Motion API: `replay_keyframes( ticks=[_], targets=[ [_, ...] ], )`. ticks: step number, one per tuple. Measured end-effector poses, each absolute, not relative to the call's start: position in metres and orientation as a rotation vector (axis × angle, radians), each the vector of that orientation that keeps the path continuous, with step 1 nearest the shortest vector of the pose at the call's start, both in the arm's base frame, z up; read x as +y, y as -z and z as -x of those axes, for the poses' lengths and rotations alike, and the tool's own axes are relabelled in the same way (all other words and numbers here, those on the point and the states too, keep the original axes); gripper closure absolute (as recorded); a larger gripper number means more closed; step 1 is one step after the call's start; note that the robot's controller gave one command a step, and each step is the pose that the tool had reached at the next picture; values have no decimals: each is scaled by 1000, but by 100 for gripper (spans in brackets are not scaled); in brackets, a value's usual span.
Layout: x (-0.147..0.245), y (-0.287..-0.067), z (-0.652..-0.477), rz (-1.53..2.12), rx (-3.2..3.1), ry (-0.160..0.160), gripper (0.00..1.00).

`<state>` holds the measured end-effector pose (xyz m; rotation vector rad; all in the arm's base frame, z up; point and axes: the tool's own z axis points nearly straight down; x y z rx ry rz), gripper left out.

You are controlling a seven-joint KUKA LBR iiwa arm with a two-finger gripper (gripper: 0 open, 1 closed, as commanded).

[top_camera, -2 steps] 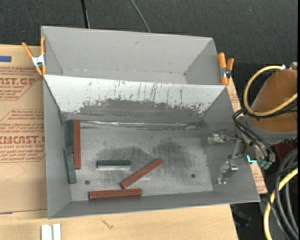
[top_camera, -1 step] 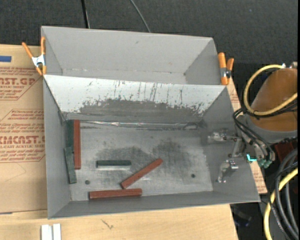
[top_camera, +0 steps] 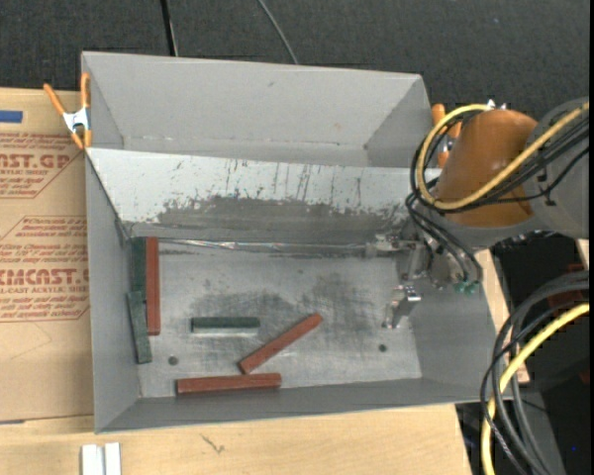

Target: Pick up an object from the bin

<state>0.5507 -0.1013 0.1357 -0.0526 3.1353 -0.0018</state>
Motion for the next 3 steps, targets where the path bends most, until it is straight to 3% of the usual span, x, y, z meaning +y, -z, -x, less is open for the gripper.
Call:
replay_keyframes(
  ticks=[1, 2, 3],
  targets=[
    [-17, -101, -527, -149, 3138, 0, 100],
    [-17, -101, -527, -150, 3138, 1, 0],
    [-17, -101, -527, -150, 3138, 1, 0]
  ],
)
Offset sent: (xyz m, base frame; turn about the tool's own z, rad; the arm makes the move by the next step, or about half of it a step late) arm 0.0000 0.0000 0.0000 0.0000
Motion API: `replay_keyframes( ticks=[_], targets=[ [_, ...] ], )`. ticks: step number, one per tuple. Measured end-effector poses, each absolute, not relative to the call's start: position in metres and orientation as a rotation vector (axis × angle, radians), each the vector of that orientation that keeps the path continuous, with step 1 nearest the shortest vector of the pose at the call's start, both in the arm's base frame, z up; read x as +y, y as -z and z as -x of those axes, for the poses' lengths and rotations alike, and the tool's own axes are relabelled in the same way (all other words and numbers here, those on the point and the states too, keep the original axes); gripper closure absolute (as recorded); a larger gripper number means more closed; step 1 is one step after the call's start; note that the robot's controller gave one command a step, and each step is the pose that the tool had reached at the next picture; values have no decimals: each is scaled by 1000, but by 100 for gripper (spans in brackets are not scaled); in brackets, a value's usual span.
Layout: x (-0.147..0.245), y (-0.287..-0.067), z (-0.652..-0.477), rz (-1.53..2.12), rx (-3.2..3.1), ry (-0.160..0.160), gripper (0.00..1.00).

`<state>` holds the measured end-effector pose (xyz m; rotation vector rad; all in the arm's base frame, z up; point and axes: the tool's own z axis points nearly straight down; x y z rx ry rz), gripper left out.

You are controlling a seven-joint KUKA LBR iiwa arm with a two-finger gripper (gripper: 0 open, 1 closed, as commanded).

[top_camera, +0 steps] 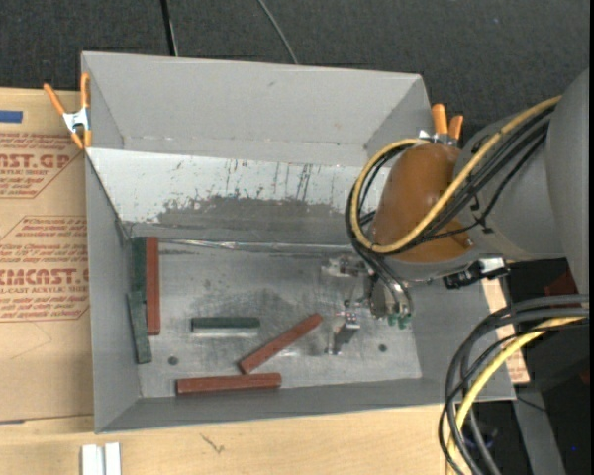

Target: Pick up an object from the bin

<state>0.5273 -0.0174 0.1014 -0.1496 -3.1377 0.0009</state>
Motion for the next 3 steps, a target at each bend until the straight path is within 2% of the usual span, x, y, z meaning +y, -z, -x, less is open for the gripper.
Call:
replay_keyframes(
  ticks=[1, 2, 3],
  targets=[
    [26, -72, -497, 255, -3119, 1, 100],
    [26, -72, -497, 256, -3119, 1, 100],
    [34, -288, -509, -14, -3139, -1, 100]
  ],
)
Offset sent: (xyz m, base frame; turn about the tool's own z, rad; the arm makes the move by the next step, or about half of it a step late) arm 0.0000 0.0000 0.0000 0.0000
